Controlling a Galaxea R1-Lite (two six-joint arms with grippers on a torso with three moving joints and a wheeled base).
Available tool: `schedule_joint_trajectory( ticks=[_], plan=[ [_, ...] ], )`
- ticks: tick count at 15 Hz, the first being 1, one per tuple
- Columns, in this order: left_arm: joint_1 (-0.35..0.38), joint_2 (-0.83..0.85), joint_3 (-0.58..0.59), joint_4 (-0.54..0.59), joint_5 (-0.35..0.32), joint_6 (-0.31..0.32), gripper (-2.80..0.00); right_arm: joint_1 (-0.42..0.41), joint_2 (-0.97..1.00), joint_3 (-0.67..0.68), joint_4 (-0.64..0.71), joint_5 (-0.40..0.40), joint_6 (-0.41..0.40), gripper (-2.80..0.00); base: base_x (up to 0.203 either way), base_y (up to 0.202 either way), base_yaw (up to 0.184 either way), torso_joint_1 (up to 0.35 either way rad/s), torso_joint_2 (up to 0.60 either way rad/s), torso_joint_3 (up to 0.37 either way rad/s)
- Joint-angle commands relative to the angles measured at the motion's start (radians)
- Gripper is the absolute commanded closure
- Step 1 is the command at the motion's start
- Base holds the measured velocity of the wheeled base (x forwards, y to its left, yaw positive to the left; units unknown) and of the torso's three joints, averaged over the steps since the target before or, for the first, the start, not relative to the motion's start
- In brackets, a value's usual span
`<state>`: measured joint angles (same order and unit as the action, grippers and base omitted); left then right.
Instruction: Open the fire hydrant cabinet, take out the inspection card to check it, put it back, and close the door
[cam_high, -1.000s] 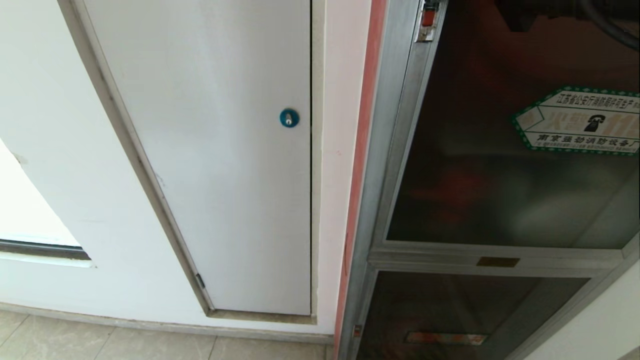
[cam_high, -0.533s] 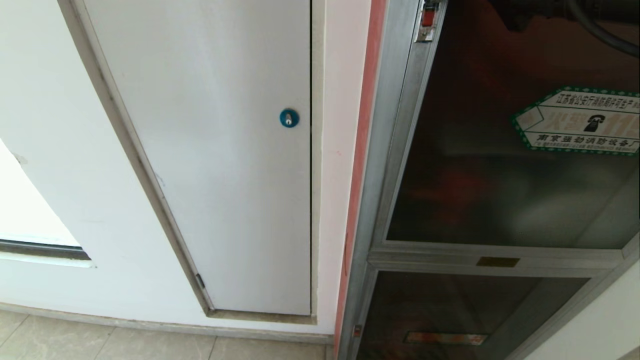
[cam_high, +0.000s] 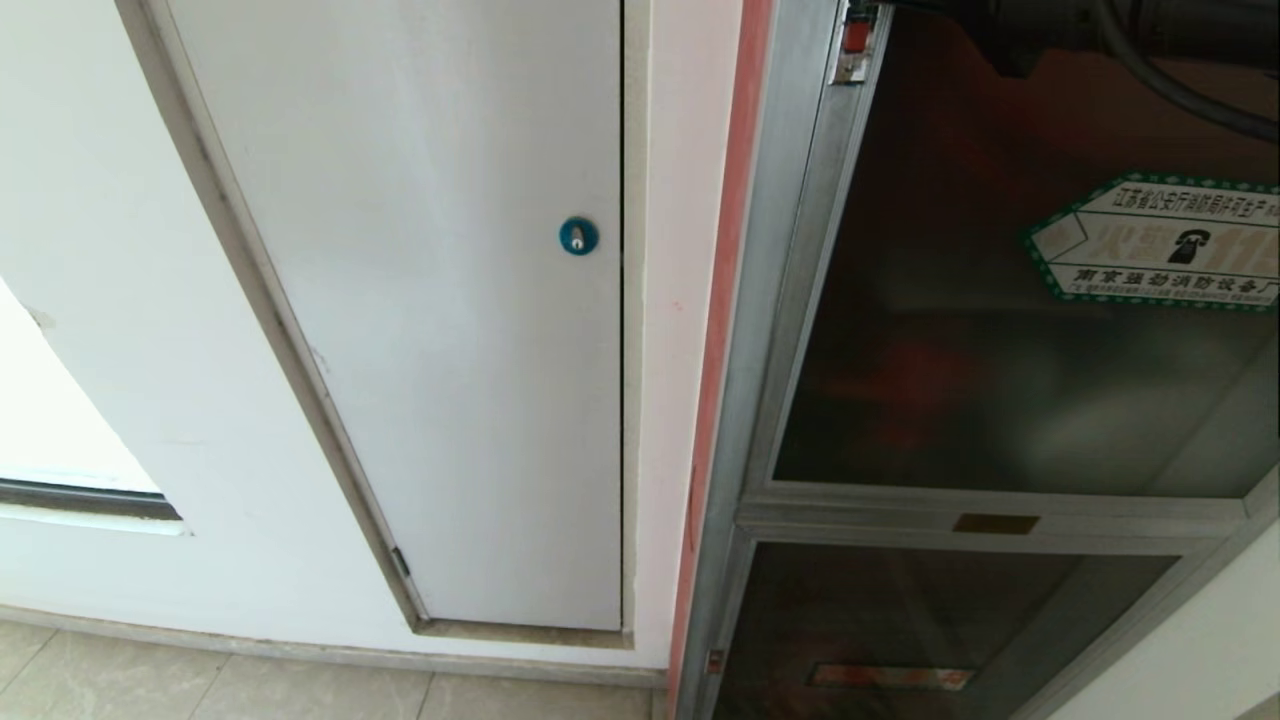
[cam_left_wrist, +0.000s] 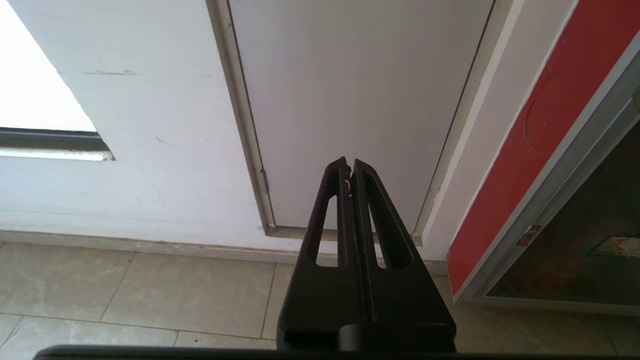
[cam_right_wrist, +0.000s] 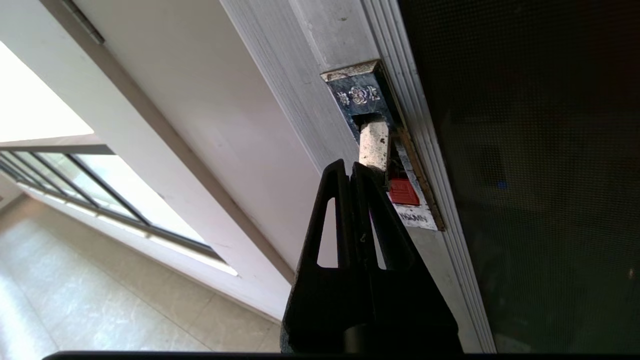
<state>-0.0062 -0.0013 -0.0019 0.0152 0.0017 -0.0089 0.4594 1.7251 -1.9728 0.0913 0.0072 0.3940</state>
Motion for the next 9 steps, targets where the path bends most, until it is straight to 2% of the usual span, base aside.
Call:
schedule_joint_trajectory(
  ticks=[1, 9],
  plan=[
    [0.000, 0.001, -0.001, 0.000, 0.000, 0.000, 0.00, -0.002, 0.008, 0.000, 0.001, -0.001, 0.003, 0.00, 0.000, 0.000, 0.000, 0.000, 0.00, 0.000],
    [0.000, 0.001, 0.000, 0.000, 0.000, 0.000, 0.00, -0.036, 0.022, 0.005, -0.033, 0.004, 0.007, 0.00, 0.000, 0.000, 0.000, 0.000, 0.00, 0.000]
  ],
)
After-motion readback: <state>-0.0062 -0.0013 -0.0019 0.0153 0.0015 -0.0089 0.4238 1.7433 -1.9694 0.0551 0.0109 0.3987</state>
